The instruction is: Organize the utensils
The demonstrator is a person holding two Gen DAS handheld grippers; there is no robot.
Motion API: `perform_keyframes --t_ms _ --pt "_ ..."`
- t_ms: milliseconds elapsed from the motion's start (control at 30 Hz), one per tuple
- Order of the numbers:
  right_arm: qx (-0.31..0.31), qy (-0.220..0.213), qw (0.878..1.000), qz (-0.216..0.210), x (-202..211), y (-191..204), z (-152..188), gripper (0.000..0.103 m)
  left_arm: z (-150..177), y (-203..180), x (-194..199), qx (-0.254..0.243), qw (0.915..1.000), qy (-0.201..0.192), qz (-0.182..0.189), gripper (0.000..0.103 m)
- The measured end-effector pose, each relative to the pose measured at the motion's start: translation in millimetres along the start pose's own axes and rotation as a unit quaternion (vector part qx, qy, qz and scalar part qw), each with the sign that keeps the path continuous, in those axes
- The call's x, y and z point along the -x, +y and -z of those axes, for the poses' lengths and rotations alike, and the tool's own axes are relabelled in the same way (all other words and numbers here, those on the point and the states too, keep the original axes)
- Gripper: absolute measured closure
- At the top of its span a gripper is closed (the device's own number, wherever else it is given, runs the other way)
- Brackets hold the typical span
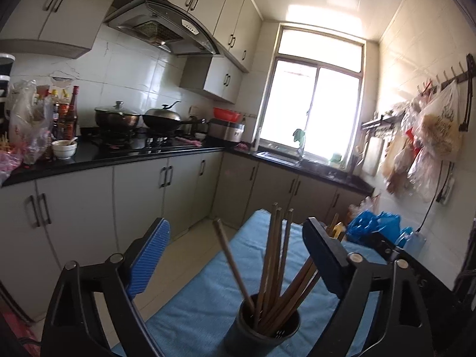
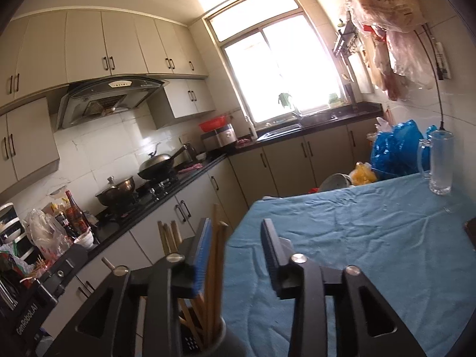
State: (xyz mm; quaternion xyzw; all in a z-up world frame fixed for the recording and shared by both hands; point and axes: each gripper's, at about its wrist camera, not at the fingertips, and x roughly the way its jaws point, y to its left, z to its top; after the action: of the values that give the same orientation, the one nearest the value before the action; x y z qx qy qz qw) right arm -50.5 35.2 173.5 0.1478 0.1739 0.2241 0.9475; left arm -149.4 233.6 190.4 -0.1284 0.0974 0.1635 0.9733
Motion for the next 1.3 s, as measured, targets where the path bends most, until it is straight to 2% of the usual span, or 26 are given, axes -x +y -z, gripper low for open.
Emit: perform_keyframes --t_ms 200,400,633,733,867,1000,1300 --pt "0.005 0.022 0.999 0.024 23 -13 19 0.053 13 -10 14 -0.028 0.9984 0.016 -0.047 0.001" --pt "-0.004 0.048 0.998 0.049 43 -33 39 0.05 24 -22 28 -0.041 0.9976 0.022 -0.051 0.001" --pt "-0.019 0.064 0.996 0.067 67 -50 53 0.05 34 -34 39 -0.082 0.9943 0.036 -0.057 0.0" --pt "-0.016 0.069 0.995 0.072 74 -53 58 0.047 43 -39 48 -0.107 0.9921 0.03 -0.058 0.0" --pt "-0.003 0.078 0.993 0.085 82 -57 67 0.046 52 -50 58 -0.139 0.989 0.024 -0.043 0.0" --pt "0.004 0.087 0.992 0.095 86 -61 77 0.046 64 -61 56 -0.153 0.9859 0.064 -0.021 0.0" --pt "0.045 0.095 0.985 0.139 93 -64 94 0.043 90 -69 46 -0.162 0.9783 0.129 -0.002 0.0"
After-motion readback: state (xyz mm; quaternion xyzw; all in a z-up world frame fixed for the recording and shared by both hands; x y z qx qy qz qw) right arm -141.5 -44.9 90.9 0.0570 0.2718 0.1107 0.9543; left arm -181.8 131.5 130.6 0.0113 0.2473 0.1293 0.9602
